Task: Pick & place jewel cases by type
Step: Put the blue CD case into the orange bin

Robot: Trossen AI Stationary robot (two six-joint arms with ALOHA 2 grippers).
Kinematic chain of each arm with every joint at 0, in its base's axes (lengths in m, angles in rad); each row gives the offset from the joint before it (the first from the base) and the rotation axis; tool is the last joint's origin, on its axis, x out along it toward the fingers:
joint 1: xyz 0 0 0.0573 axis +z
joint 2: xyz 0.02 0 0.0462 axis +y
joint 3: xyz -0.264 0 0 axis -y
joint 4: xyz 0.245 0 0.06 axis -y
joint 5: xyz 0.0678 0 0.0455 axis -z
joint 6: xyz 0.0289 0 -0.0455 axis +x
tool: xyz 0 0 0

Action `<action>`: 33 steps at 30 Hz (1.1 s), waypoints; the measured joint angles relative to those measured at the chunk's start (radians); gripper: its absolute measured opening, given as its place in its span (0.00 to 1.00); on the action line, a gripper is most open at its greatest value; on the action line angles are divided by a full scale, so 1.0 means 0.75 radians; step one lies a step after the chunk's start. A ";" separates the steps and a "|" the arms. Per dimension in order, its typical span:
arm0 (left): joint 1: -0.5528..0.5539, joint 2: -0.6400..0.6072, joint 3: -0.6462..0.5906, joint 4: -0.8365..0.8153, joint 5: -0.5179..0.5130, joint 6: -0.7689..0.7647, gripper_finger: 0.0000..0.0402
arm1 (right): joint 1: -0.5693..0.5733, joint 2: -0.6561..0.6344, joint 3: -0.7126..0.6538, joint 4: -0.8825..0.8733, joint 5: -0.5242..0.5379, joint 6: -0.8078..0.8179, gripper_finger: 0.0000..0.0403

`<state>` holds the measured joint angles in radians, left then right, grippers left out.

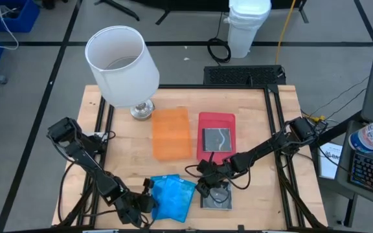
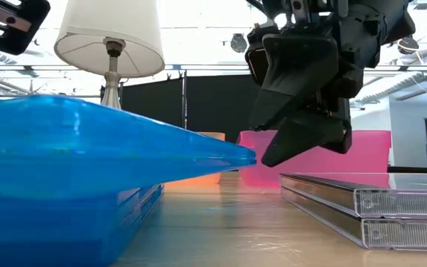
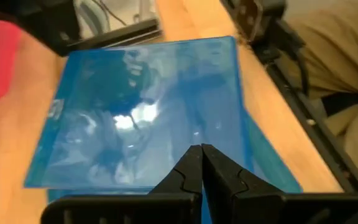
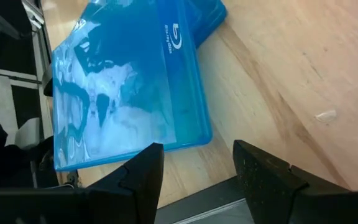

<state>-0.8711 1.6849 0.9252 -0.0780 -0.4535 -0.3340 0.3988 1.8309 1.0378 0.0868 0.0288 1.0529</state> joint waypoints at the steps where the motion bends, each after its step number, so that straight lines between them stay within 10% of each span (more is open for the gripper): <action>1: 0.000 0.003 0.003 0.001 0.024 0.001 0.02 | 0.000 0.000 0.000 0.000 0.000 0.000 0.45; 33: 0.016 0.155 0.008 0.012 0.082 0.020 0.04 | -0.015 0.169 0.048 0.193 -0.006 -0.027 0.45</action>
<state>-0.8589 1.8013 0.9310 -0.0690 -0.3916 -0.3189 0.3874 1.9579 1.0740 0.2317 0.0240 1.0325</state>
